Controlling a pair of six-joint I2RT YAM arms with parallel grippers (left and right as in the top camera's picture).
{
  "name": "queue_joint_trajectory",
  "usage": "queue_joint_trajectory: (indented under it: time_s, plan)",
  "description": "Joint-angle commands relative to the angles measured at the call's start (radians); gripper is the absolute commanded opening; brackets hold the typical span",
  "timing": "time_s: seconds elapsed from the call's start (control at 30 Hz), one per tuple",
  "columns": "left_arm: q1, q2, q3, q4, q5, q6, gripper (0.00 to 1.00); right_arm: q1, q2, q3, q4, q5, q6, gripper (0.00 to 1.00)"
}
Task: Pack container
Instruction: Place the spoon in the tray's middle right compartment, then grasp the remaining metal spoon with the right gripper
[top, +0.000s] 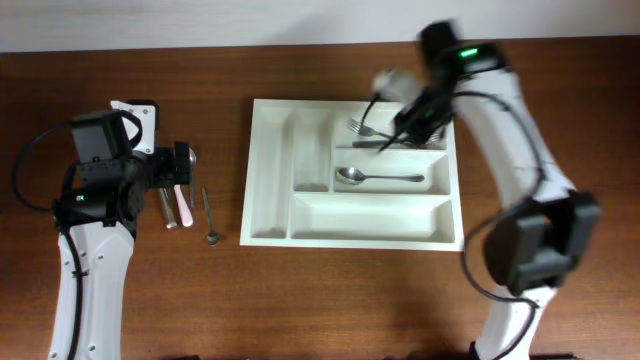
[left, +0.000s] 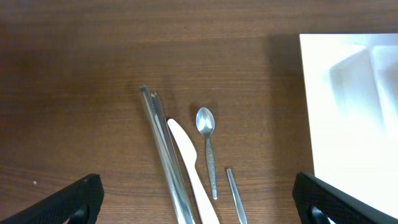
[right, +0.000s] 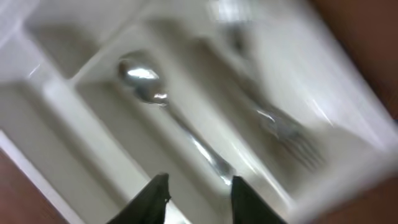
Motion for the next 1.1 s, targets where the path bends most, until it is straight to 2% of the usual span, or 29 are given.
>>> queue_joint_trajectory:
  time_s: [0.0,0.1,0.2,0.37,0.6,0.87,1.07]
  plan:
    - [0.004,0.003,0.023,0.0,-0.003,0.013,0.99,-0.193,-0.053,0.052,-0.018,-0.006,0.41,0.38]
    - [0.004,0.003,0.023,0.0,-0.003,0.013,0.99,-0.338,-0.048,0.039,-0.032,-0.007,0.59,0.38]
    - [0.004,0.003,0.023,0.0,-0.003,0.013,0.99,-0.44,-0.041,0.0,-0.039,-0.005,0.605,0.31]
    - [0.004,0.003,0.023,0.0,-0.003,0.013,0.99,-0.527,-0.037,-0.153,0.005,0.019,0.61,0.31]
    - [0.004,0.003,0.023,0.0,-0.003,0.013,0.99,-0.549,-0.036,-0.395,0.178,0.086,0.669,0.34]
    - [0.004,0.003,0.023,0.0,-0.003,0.013,0.99,-0.549,-0.033,-0.579,0.407,0.188,0.698,0.34]
    - [0.004,0.003,0.023,0.0,-0.003,0.013,0.99,-0.549,-0.018,-0.661,0.494,0.187,0.698,0.34]
